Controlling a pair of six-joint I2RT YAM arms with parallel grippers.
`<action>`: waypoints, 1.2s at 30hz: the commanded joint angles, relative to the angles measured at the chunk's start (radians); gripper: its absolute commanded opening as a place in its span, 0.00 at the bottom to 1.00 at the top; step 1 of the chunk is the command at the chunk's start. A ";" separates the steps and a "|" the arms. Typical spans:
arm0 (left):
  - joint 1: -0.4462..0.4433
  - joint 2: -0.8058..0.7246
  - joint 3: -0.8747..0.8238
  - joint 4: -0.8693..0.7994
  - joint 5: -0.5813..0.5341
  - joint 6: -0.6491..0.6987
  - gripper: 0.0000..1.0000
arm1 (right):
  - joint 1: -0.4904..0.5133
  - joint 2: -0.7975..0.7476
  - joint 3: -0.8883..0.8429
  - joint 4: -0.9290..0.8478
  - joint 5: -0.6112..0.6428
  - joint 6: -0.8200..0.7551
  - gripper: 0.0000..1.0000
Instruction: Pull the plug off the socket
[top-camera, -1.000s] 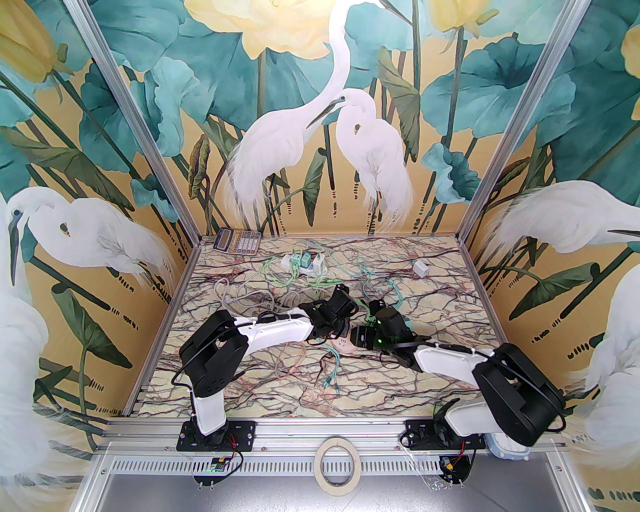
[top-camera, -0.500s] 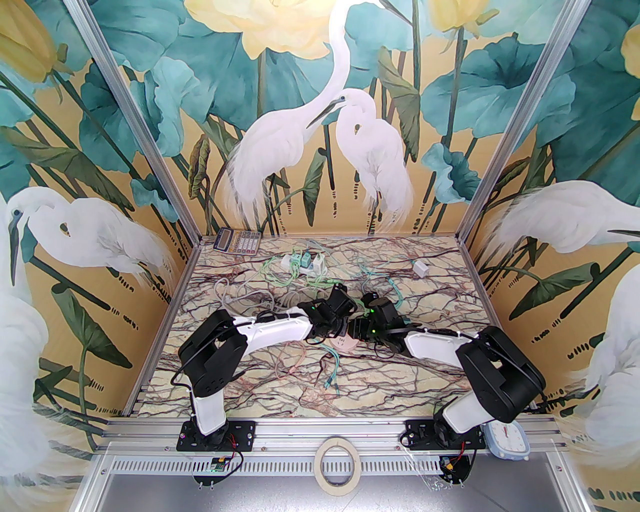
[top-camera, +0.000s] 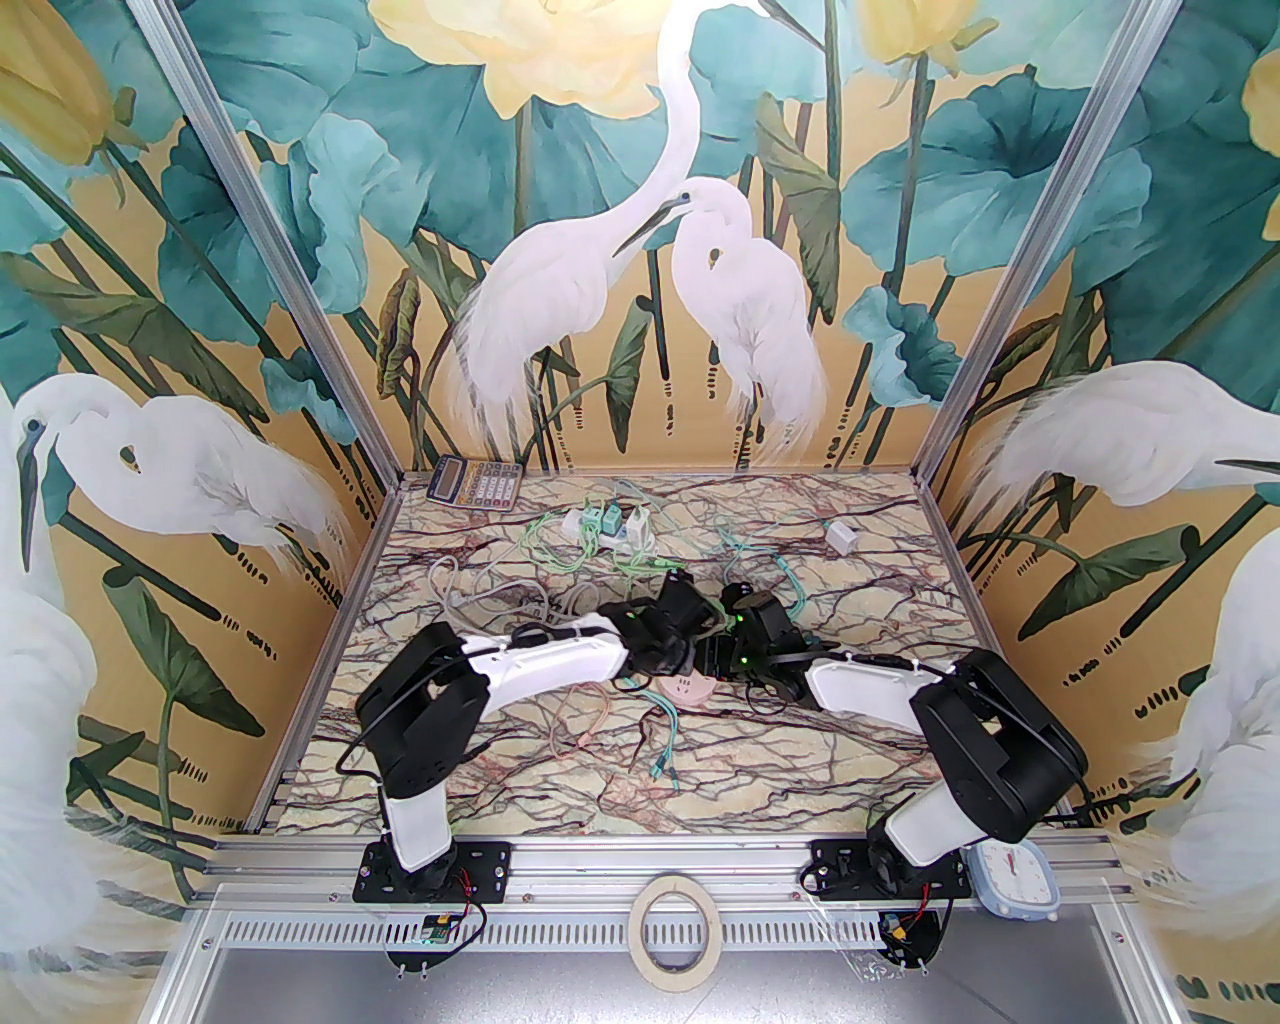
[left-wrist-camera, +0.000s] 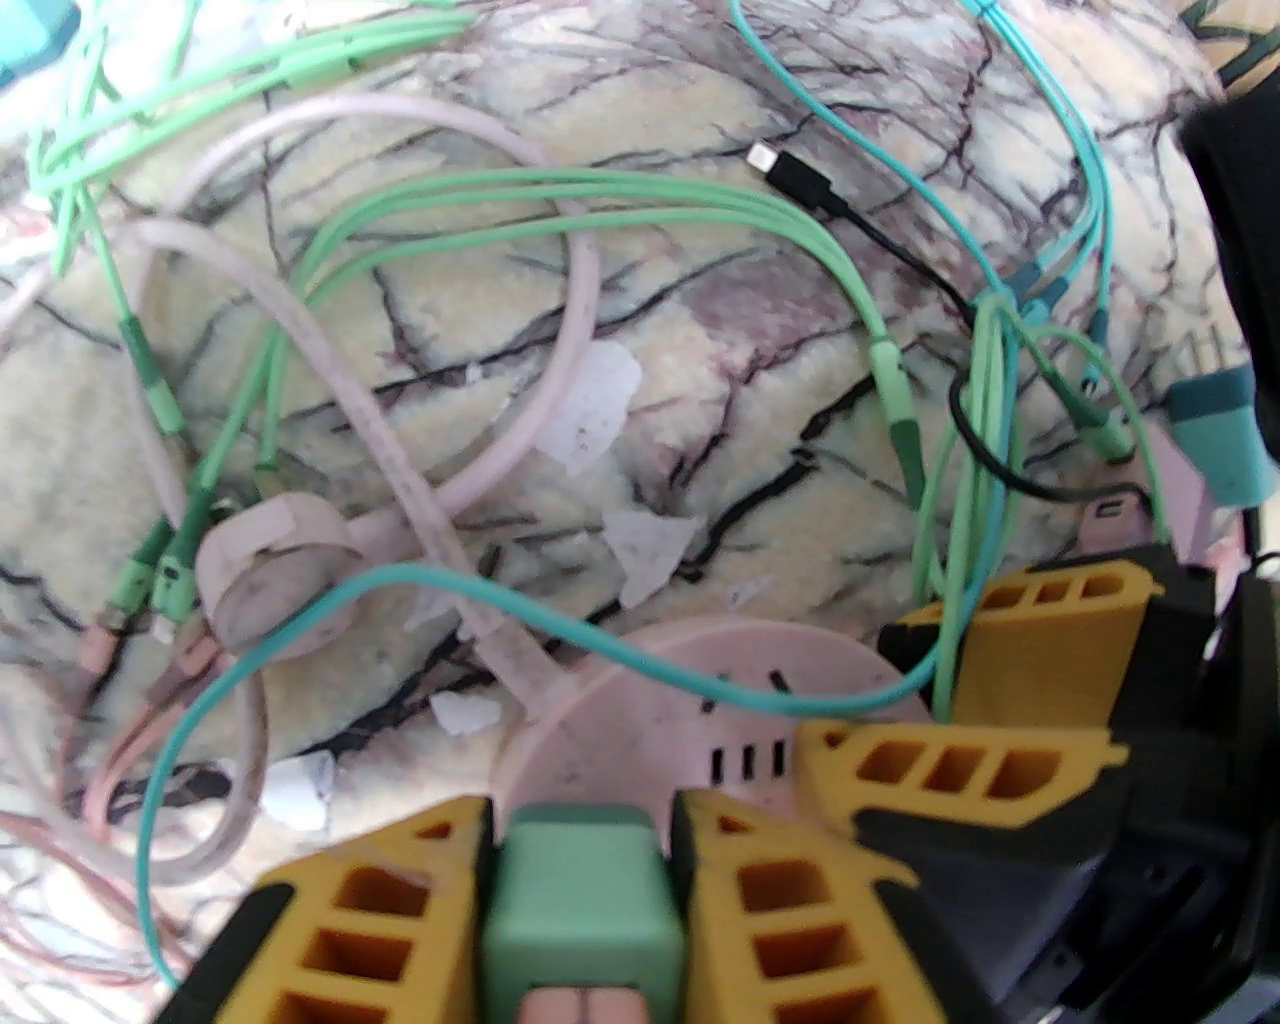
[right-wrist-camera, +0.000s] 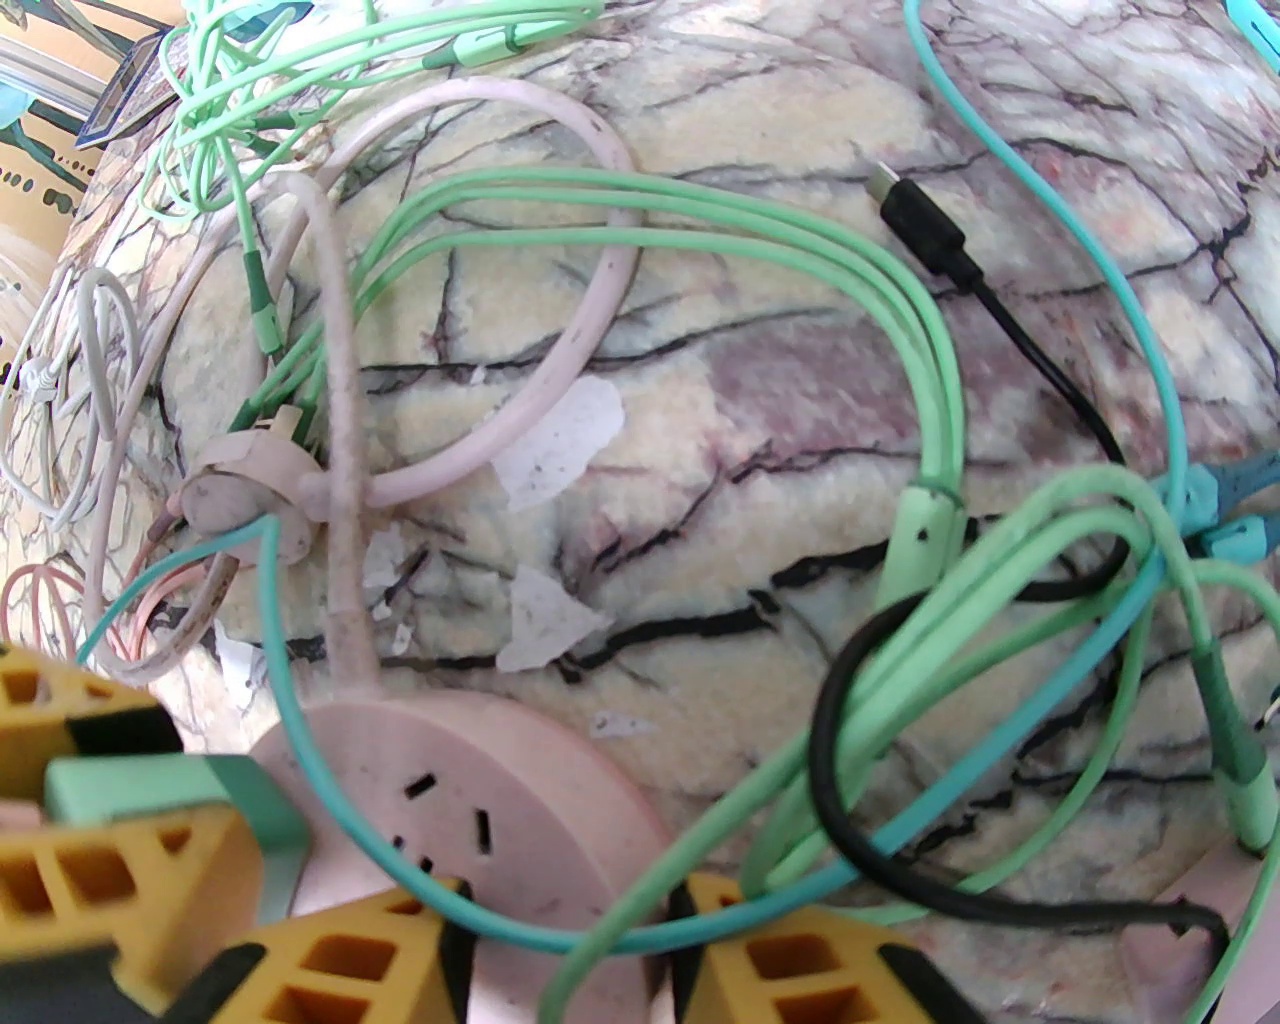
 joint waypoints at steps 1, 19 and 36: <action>-0.039 -0.013 0.034 -0.065 0.005 0.022 0.18 | -0.003 0.066 -0.018 -0.120 0.080 -0.026 0.39; 0.090 -0.136 -0.061 0.010 0.245 -0.084 0.17 | 0.037 0.109 0.016 -0.164 0.126 -0.045 0.38; -0.024 -0.023 0.103 -0.181 0.012 -0.041 0.14 | 0.051 0.133 0.034 -0.175 0.138 -0.049 0.37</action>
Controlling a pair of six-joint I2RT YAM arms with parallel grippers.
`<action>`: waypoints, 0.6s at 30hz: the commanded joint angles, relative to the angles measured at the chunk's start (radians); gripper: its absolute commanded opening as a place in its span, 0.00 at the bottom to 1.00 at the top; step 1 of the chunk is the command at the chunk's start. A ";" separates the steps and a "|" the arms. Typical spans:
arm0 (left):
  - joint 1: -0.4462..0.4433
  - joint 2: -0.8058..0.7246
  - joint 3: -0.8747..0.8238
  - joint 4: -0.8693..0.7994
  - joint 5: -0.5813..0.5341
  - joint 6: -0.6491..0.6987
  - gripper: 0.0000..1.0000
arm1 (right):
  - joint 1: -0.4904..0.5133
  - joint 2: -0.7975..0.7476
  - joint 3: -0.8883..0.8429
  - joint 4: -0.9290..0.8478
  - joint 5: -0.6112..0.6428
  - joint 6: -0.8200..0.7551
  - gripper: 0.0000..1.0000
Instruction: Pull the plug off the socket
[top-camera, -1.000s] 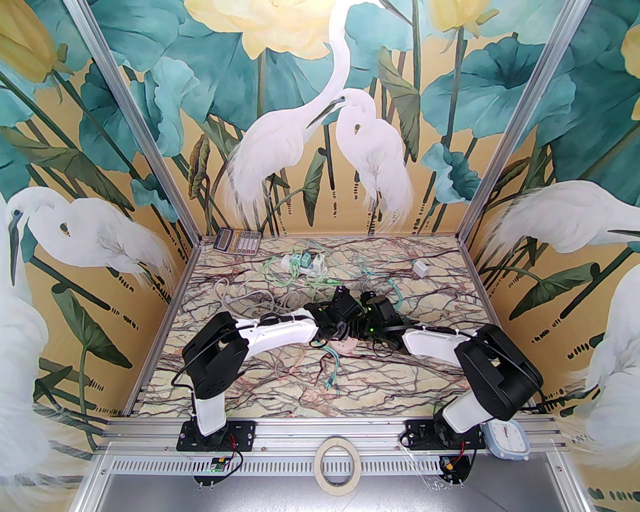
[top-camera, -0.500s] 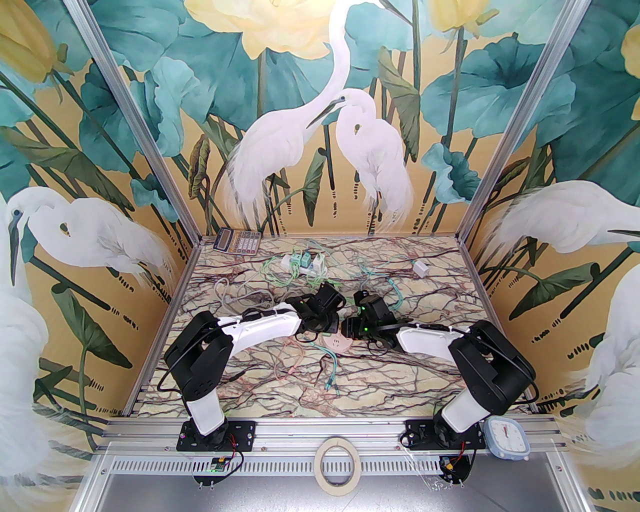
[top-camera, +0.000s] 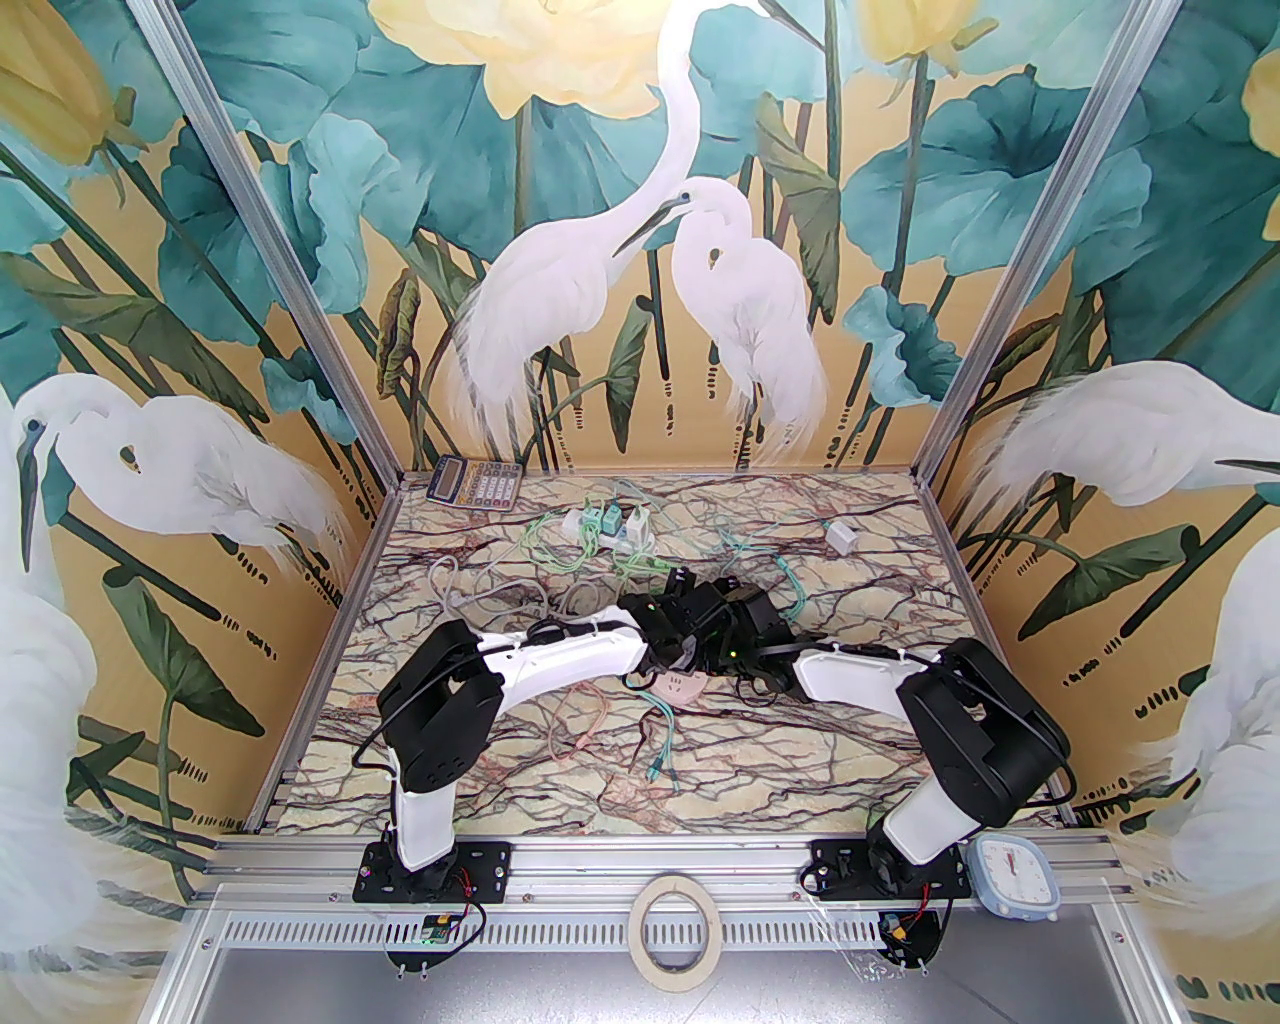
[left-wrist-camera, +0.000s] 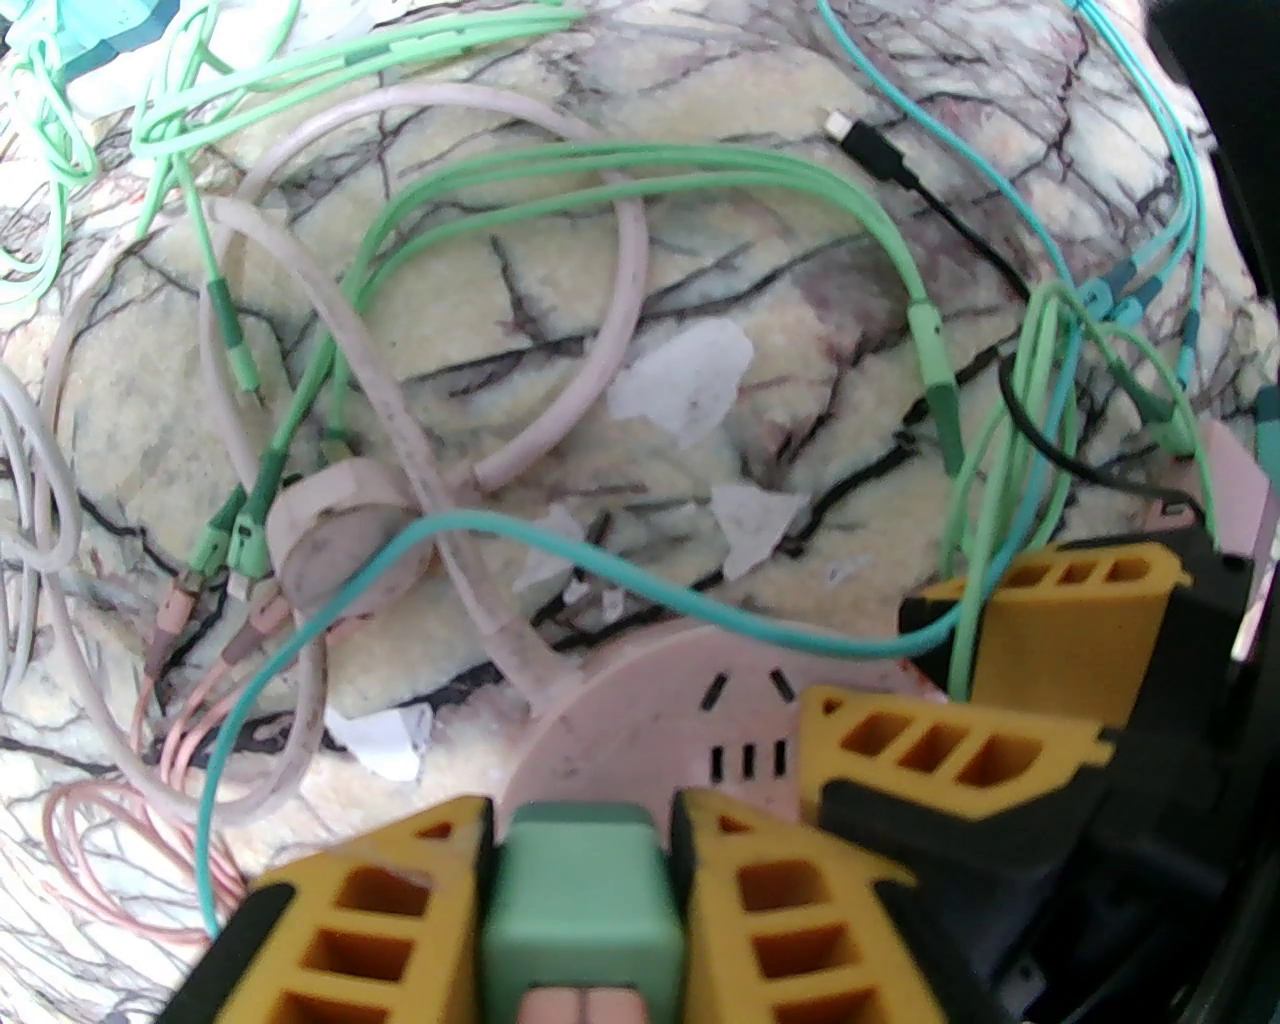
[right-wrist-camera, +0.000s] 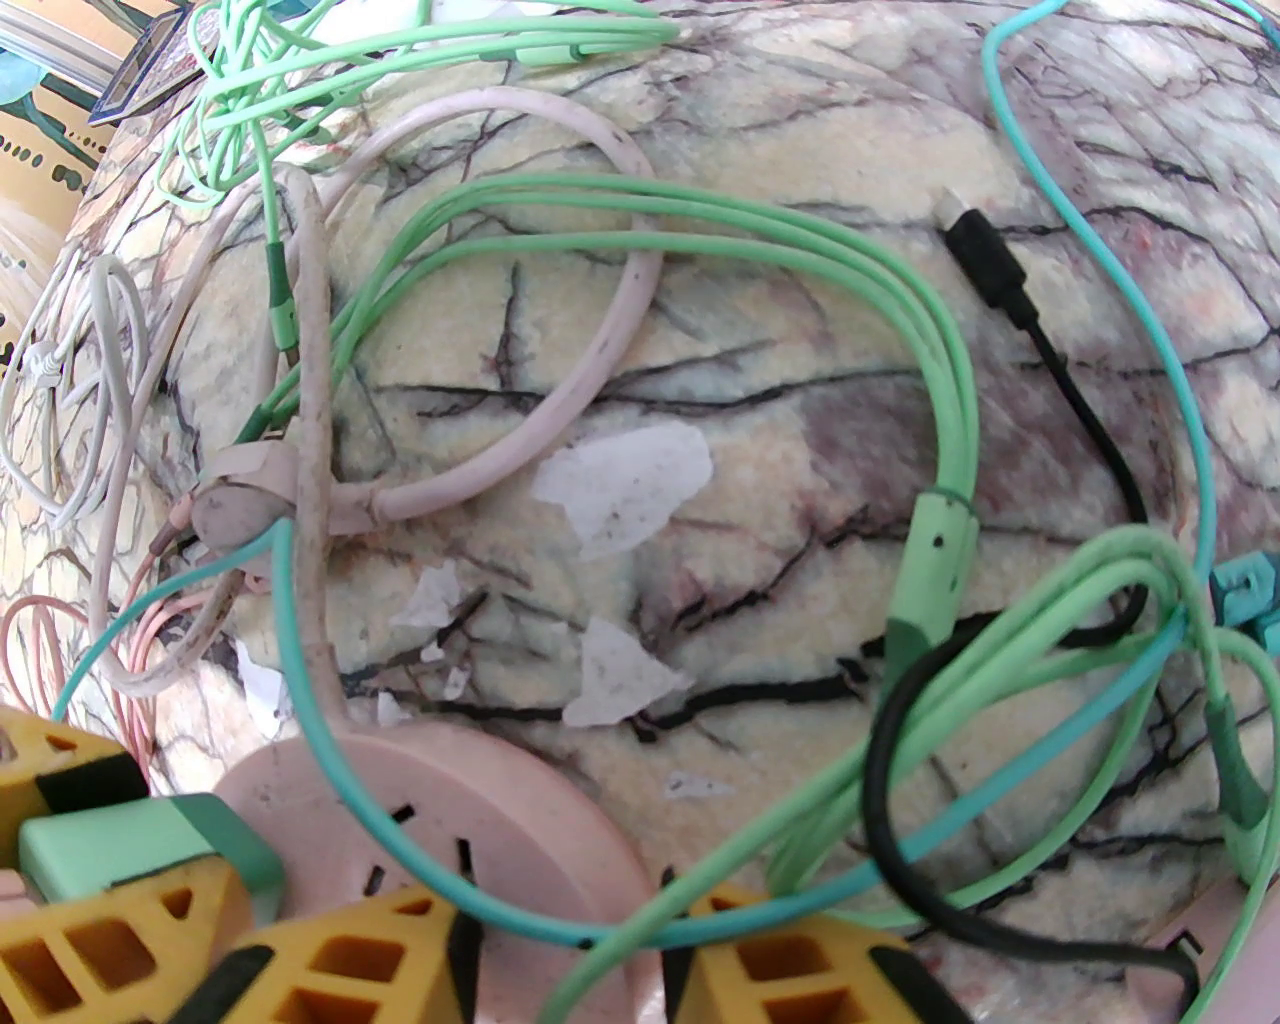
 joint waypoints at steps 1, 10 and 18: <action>0.002 -0.086 -0.027 0.029 0.118 0.003 0.14 | 0.014 0.079 -0.033 -0.156 0.126 -0.026 0.37; 0.126 -0.228 -0.171 0.153 0.321 -0.072 0.15 | 0.018 0.074 -0.033 -0.159 0.126 -0.027 0.36; 0.065 -0.109 -0.061 0.029 0.179 -0.051 0.15 | 0.022 0.059 -0.038 -0.155 0.113 -0.036 0.36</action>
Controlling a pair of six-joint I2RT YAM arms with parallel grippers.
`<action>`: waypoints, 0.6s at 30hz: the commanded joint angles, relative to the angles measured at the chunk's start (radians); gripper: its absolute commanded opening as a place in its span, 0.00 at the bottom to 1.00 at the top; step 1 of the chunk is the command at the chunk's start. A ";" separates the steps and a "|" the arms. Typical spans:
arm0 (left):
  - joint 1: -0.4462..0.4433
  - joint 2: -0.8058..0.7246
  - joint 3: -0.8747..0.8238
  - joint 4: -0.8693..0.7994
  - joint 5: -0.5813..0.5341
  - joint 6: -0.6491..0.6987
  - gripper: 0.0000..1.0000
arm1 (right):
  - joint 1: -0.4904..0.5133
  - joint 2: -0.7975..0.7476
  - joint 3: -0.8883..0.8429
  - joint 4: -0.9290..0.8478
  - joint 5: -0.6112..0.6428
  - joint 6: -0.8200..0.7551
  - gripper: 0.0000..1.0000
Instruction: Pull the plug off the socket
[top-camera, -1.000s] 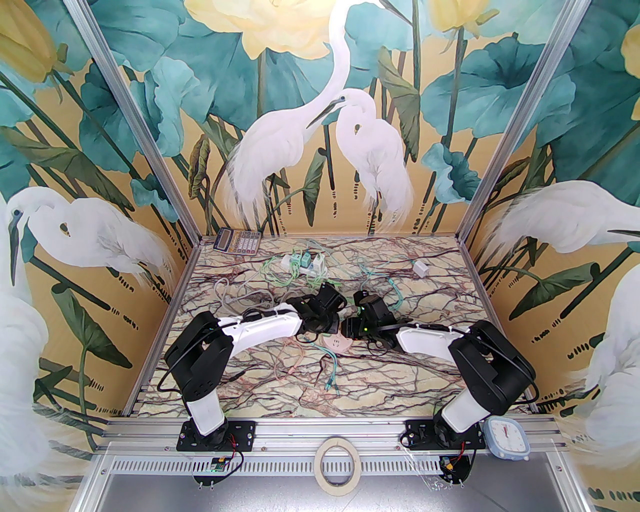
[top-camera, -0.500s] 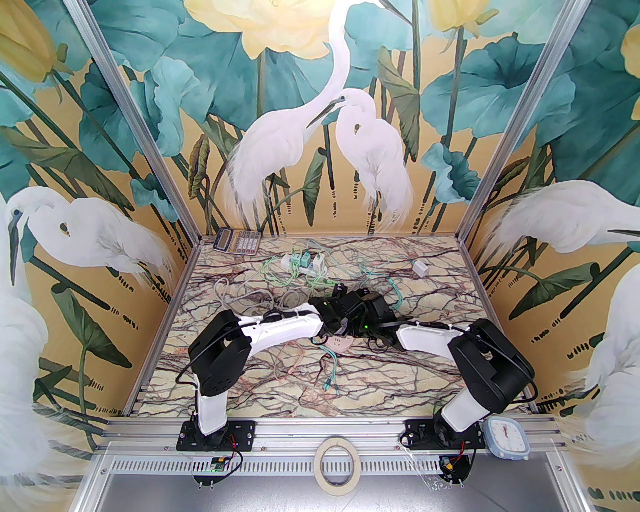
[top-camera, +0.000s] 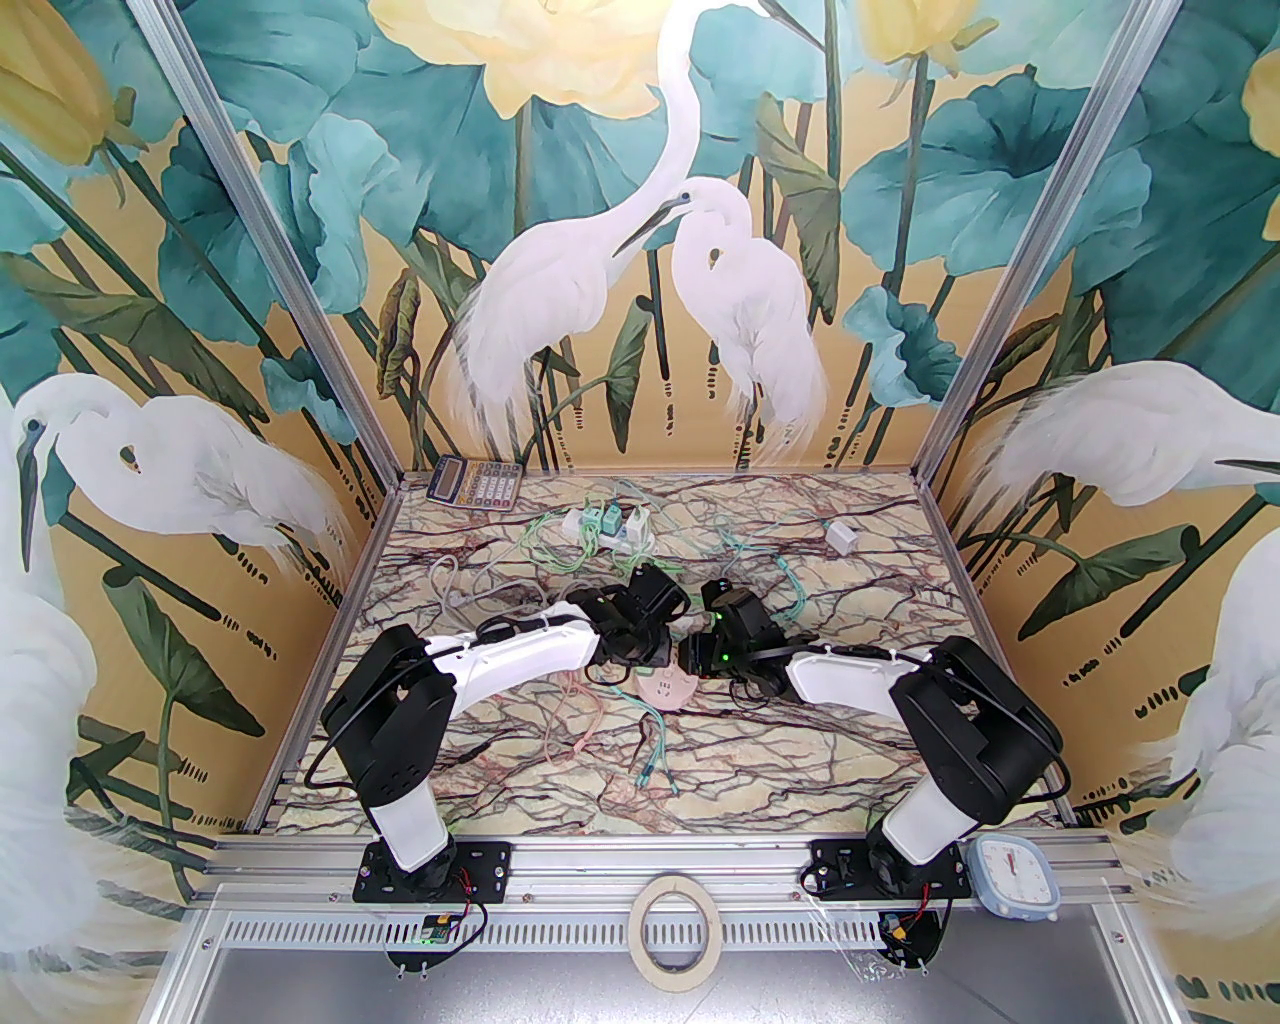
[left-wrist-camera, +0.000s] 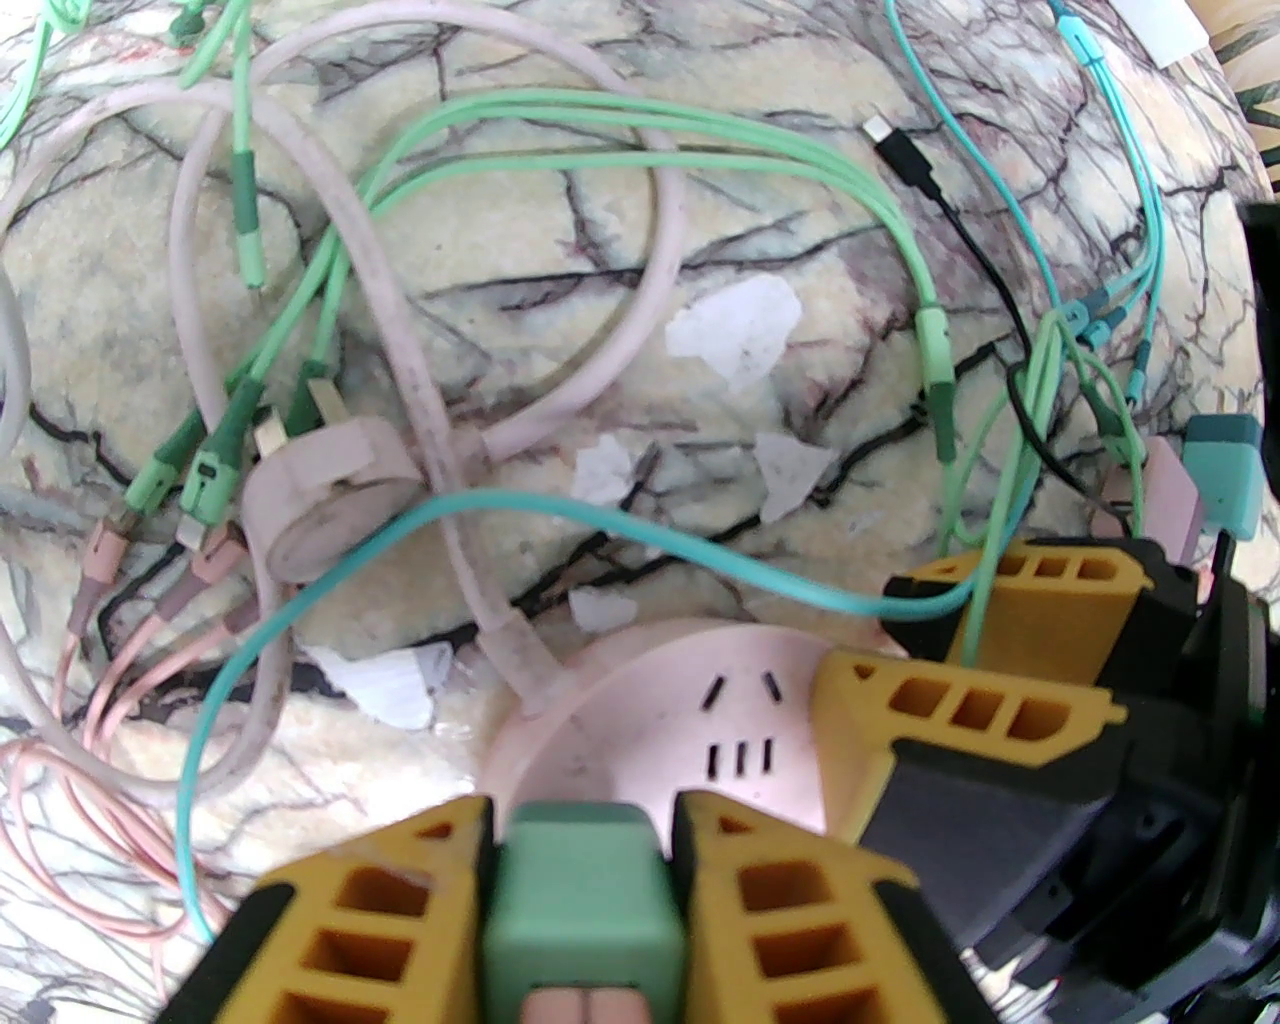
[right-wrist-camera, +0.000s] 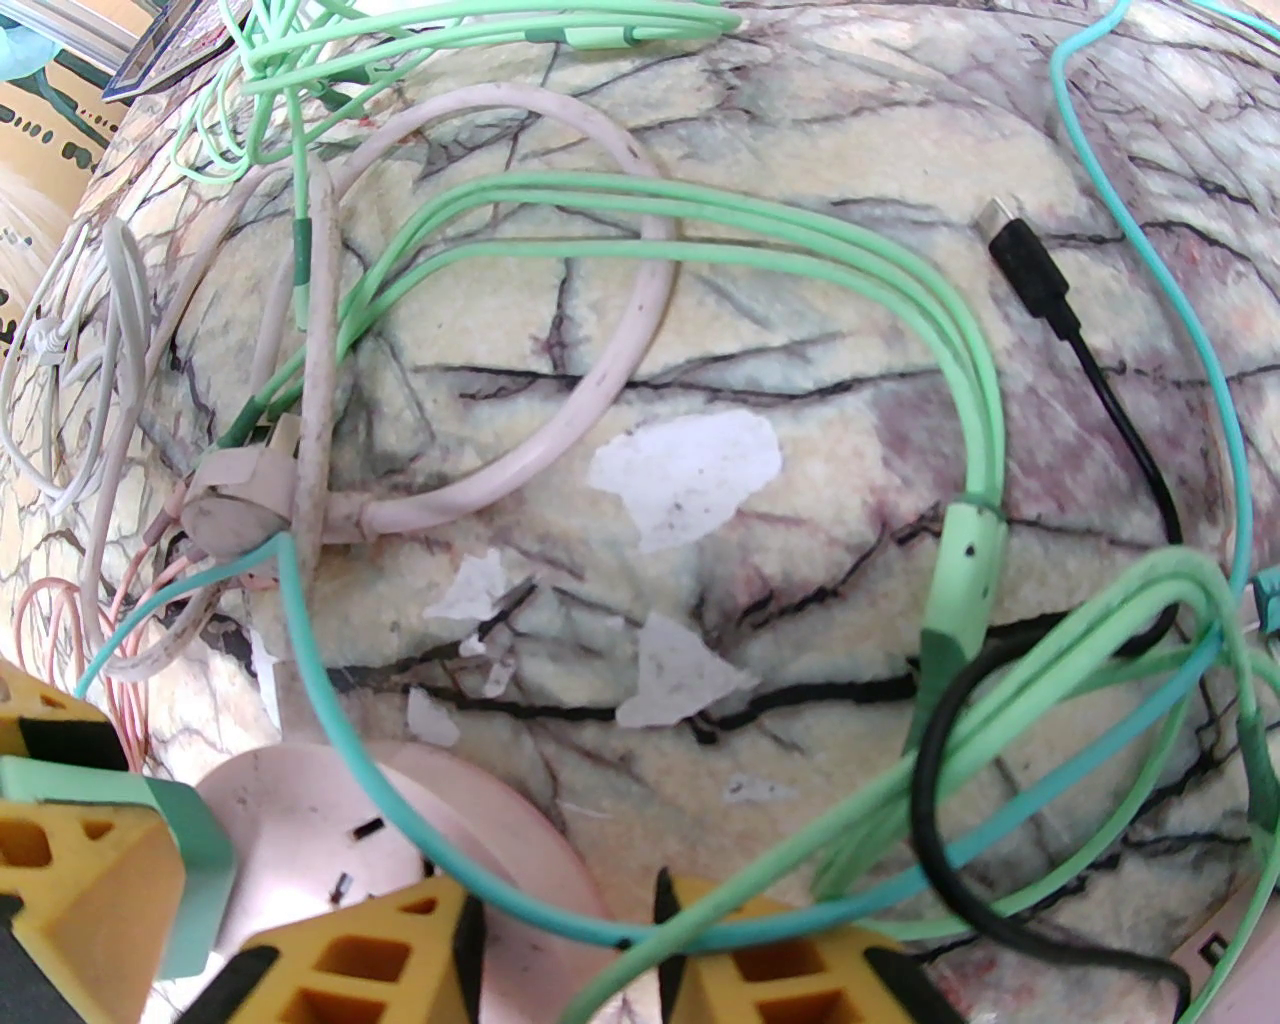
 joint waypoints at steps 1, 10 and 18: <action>-0.059 0.041 0.109 -0.076 -0.062 0.000 0.15 | -0.007 0.040 -0.049 -0.160 0.087 -0.036 0.36; -0.115 0.127 0.226 -0.191 -0.198 0.035 0.15 | 0.001 0.051 -0.043 -0.173 0.100 -0.042 0.36; -0.044 -0.003 0.091 -0.041 0.013 -0.017 0.14 | 0.004 0.047 -0.043 -0.176 0.109 -0.041 0.35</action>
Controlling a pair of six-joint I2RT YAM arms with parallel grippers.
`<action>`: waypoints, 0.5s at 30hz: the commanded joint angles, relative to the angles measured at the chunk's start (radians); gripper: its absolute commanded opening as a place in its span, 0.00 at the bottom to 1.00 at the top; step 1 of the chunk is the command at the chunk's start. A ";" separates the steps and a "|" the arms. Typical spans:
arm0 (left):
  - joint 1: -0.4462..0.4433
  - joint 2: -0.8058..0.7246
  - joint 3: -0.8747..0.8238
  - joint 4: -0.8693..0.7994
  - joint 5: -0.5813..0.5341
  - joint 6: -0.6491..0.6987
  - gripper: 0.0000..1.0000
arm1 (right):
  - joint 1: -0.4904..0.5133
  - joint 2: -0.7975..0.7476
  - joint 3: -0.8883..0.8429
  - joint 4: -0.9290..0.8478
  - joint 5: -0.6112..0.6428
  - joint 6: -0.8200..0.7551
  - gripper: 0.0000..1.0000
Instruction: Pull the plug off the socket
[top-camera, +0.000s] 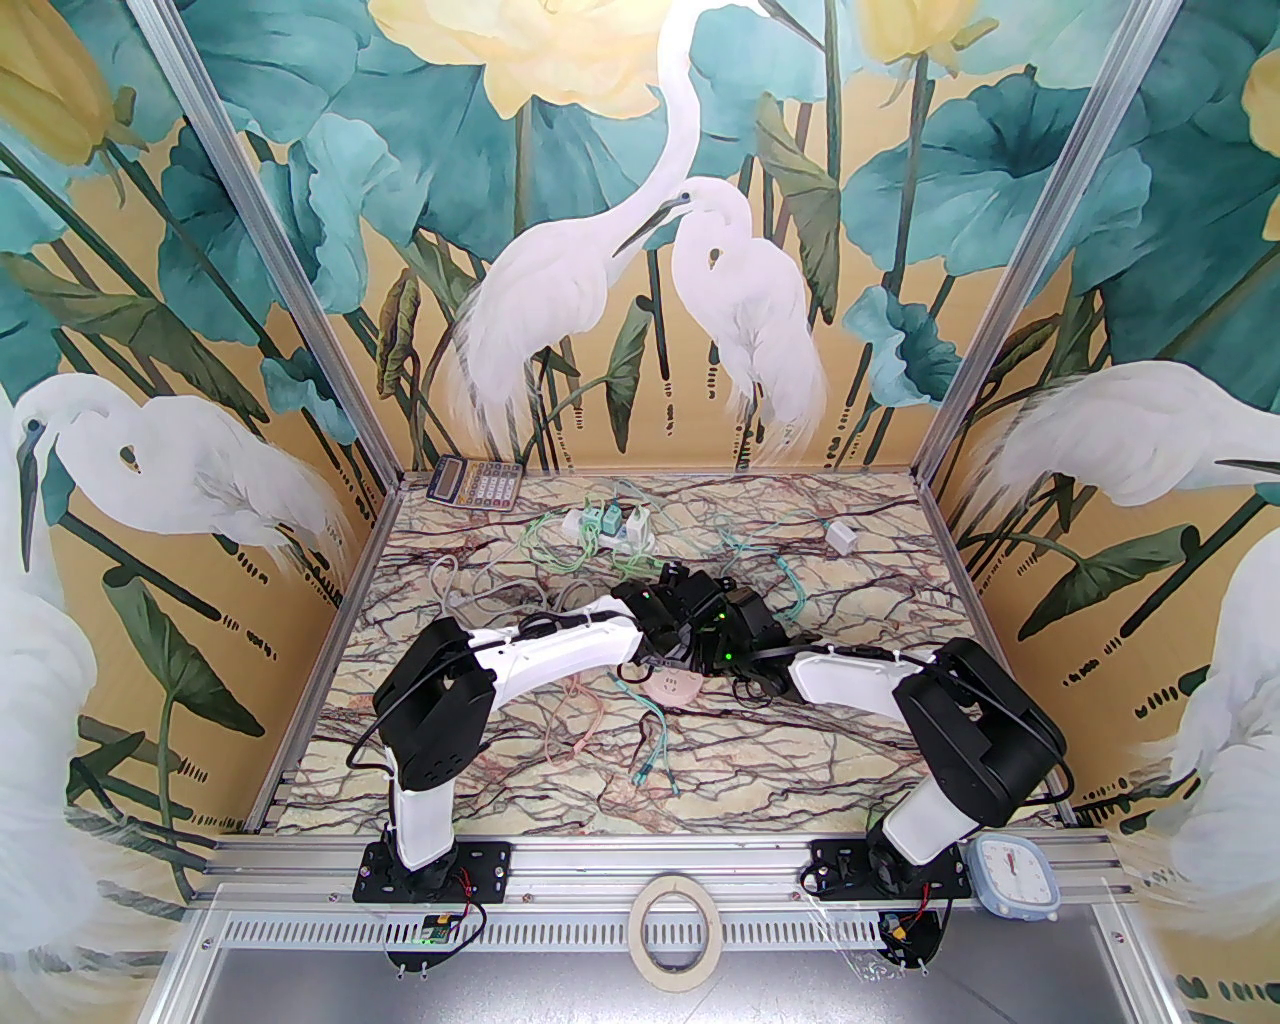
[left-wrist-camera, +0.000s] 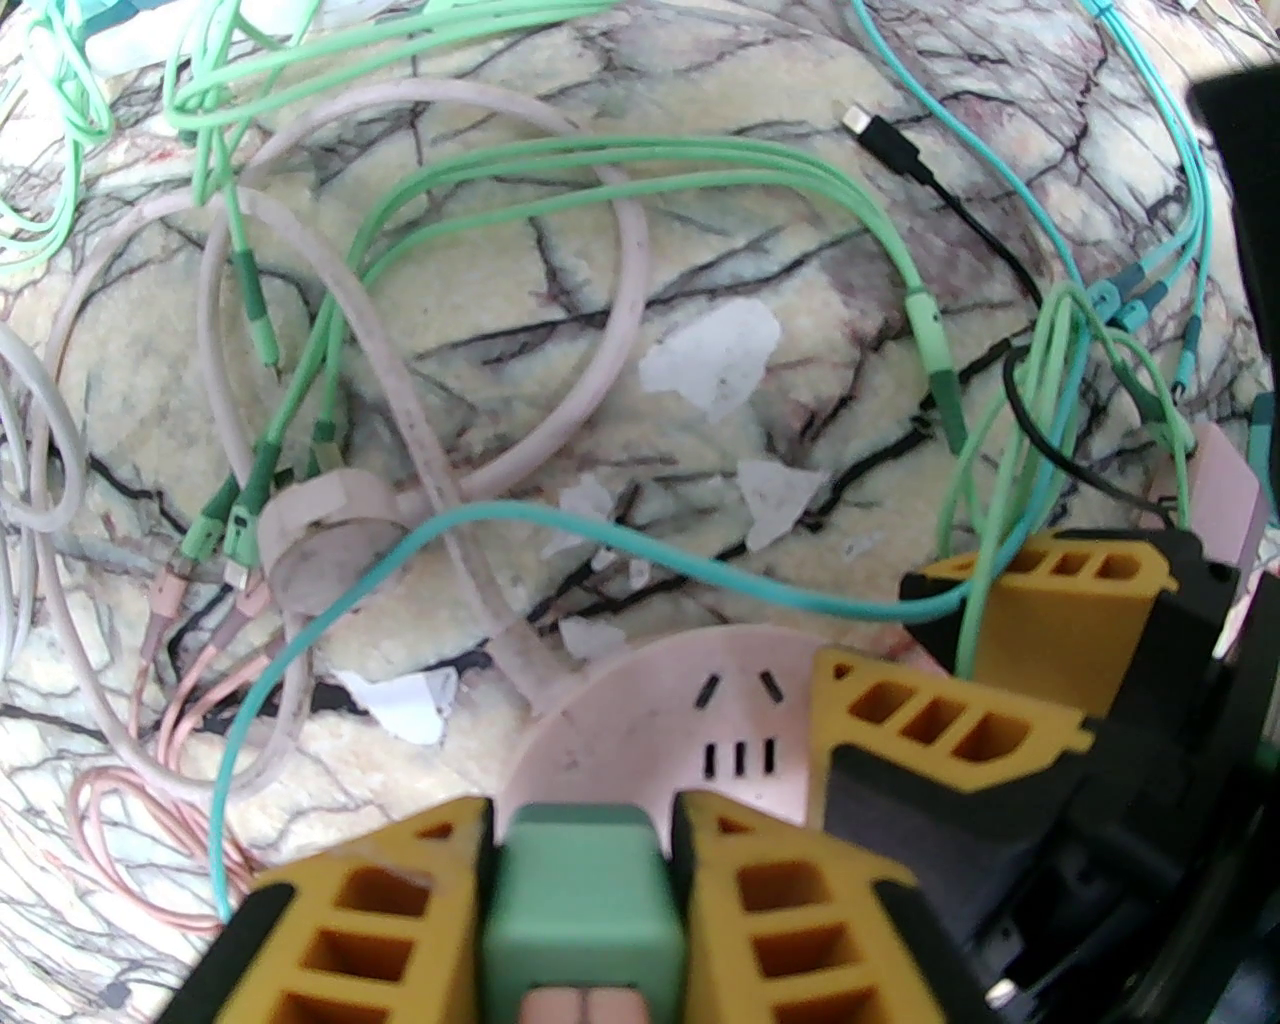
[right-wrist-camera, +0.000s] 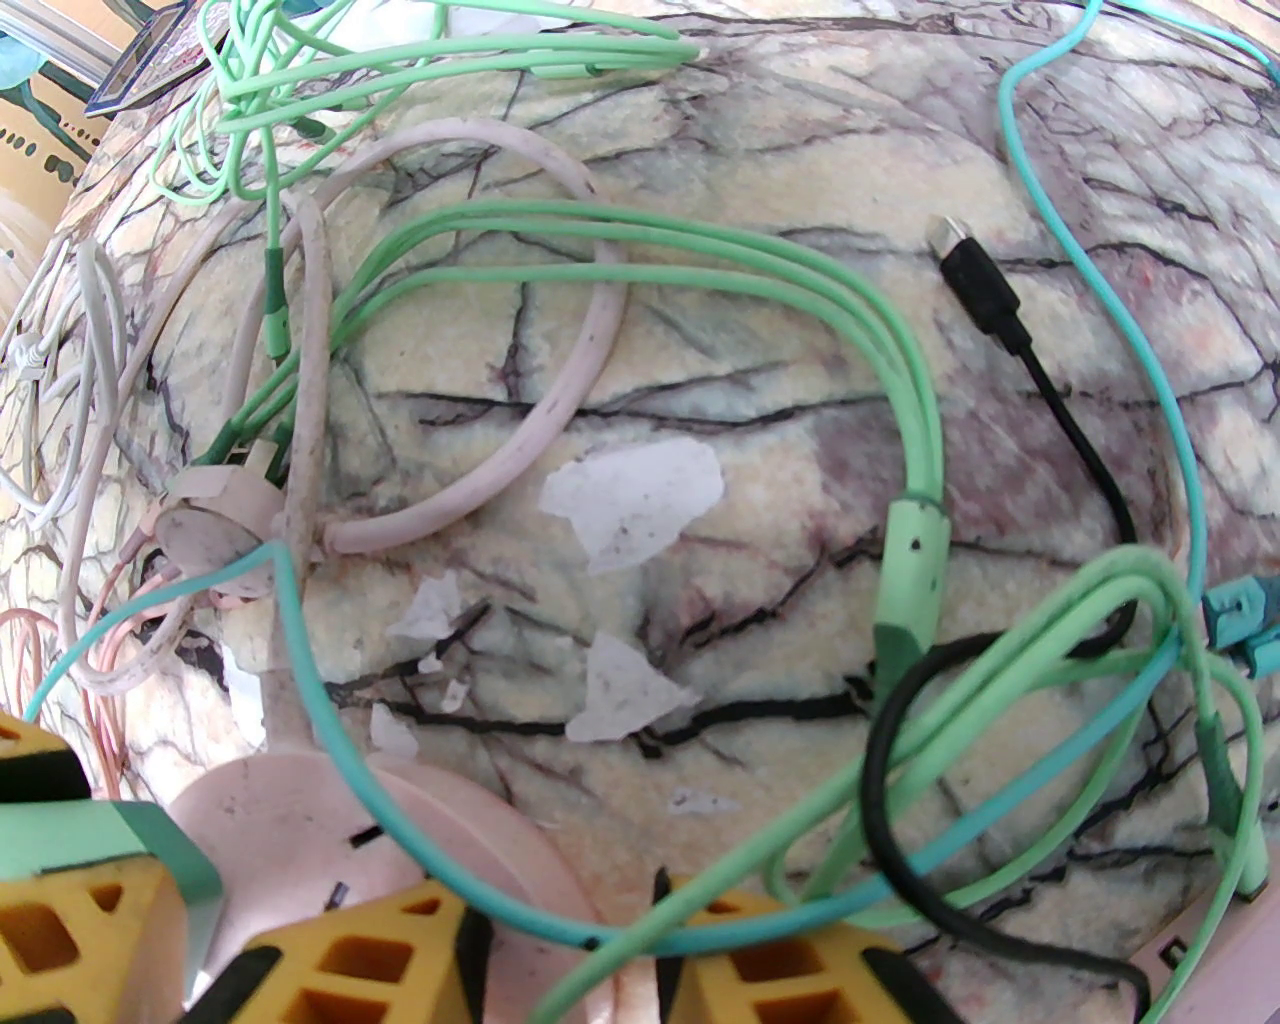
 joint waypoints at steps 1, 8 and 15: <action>0.050 -0.138 -0.104 0.145 0.188 -0.043 0.14 | 0.003 0.056 -0.038 -0.171 0.074 -0.025 0.36; 0.072 -0.158 -0.124 0.093 0.148 -0.041 0.14 | 0.006 0.036 -0.042 -0.168 0.085 -0.026 0.35; 0.099 -0.239 -0.173 0.036 0.021 -0.047 0.16 | 0.005 -0.008 -0.062 -0.149 0.091 -0.024 0.38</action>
